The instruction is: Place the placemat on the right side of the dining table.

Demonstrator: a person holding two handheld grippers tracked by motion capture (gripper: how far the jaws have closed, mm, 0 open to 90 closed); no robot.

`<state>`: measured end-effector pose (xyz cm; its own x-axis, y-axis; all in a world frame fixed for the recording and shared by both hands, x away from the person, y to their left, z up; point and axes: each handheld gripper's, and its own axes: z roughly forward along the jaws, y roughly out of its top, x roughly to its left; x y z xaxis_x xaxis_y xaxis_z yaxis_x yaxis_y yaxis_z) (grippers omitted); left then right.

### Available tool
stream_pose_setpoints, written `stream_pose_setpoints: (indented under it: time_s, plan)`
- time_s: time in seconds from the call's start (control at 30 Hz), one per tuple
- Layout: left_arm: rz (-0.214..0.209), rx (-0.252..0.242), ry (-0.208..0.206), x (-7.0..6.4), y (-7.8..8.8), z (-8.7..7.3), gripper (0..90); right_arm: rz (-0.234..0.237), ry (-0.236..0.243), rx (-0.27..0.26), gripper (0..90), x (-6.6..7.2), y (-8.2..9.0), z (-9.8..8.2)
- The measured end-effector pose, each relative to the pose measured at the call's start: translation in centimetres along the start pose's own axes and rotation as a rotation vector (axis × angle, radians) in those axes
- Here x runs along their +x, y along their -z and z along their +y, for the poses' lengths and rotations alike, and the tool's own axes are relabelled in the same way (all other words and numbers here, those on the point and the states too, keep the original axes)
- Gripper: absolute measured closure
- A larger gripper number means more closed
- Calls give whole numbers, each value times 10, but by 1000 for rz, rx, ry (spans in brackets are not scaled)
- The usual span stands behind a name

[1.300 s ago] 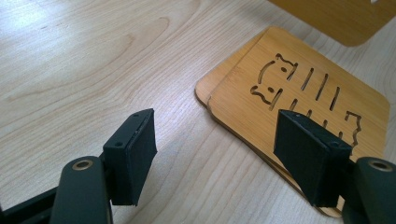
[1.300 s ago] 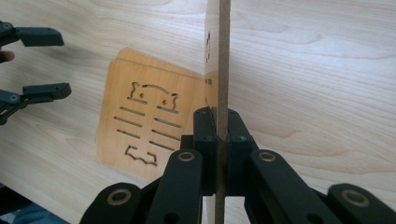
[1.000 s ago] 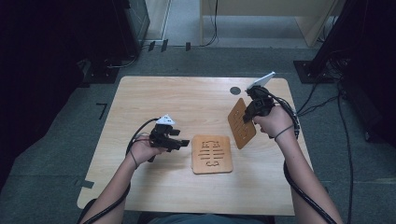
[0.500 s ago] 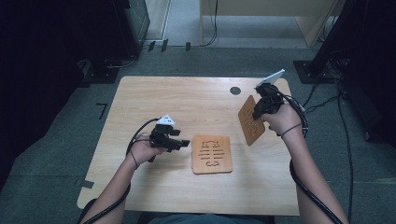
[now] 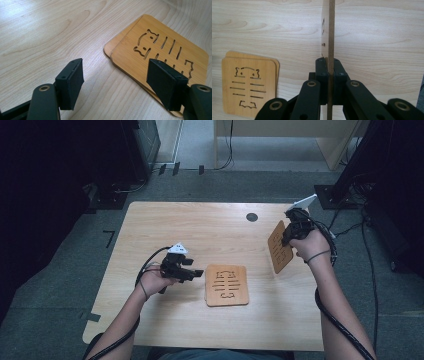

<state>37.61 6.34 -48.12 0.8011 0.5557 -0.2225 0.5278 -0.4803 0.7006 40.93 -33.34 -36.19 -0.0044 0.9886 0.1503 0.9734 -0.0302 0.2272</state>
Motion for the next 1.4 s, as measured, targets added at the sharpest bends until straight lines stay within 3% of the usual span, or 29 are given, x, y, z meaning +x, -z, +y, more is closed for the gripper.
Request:
stream_pose_setpoints:
  time_s: [0.37, 0.77, 1.13, 1.4]
  plan:
    - [-2, -3, -2, 0, 0, 0, 288, -9, -11, -11, 875, -6, -4, 12]
    - [-7, -3, -6, 0, -2, 1, 288, -63, -34, -17, 875, -17, -10, 30]
    - [-6, 2, -8, 0, -4, 0, 289, -45, -104, -27, 875, -37, -18, 44]
    - [-7, 8, -13, 0, -6, 0, 289, -51, -117, -24, 875, -42, -16, 53]
